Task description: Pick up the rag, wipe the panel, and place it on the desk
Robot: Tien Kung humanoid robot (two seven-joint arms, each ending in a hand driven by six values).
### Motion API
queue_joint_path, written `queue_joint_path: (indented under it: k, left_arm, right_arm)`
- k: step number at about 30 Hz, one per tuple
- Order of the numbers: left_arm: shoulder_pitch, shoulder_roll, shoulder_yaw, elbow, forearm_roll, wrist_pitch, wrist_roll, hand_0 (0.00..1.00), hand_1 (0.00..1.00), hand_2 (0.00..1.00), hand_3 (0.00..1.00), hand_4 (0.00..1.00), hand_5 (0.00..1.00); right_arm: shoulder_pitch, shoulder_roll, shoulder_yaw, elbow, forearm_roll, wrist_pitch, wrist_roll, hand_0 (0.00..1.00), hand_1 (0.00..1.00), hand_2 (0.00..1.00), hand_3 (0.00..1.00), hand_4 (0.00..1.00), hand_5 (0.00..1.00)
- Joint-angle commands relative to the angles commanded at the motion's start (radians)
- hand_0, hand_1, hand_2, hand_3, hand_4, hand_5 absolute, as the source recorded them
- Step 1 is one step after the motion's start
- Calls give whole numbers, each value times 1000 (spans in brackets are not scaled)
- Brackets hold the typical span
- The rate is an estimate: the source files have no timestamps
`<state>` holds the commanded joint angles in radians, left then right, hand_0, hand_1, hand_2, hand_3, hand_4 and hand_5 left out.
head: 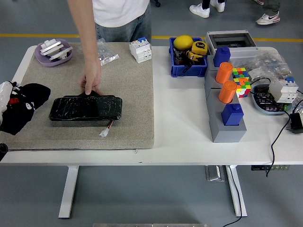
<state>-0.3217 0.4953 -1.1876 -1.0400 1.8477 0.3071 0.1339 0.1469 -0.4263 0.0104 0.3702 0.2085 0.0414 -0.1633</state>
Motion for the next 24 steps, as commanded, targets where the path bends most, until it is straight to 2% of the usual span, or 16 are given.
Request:
queue_joint_path:
  k: [6,9,13,24]
  left_arm:
    - [41,-2,-30,-133,-17,-7,37,167,170,490,452,445,2]
    - [52,-11,-17,-172,-41,-2,41,167,170,490,452,445,2]
    - [41,-26,13,-160,-58,8,37,165,170,492,453,438,2]
    - [-5,-65,87,-72,-104,30,27,159,165,489,447,428,2]
  right_arm:
    - [2,1,2,-1,-2,1,0,766,696,712,683,998,520]
    - [2,1,4,-1,-1,1,0,766,696,712,683,998,520]
    - [2,3,2,-1,-1,1,0,766,696,712,683,998,520]
    - [4,3,3,1,-4,4,0,766,697,713,680,998,520]
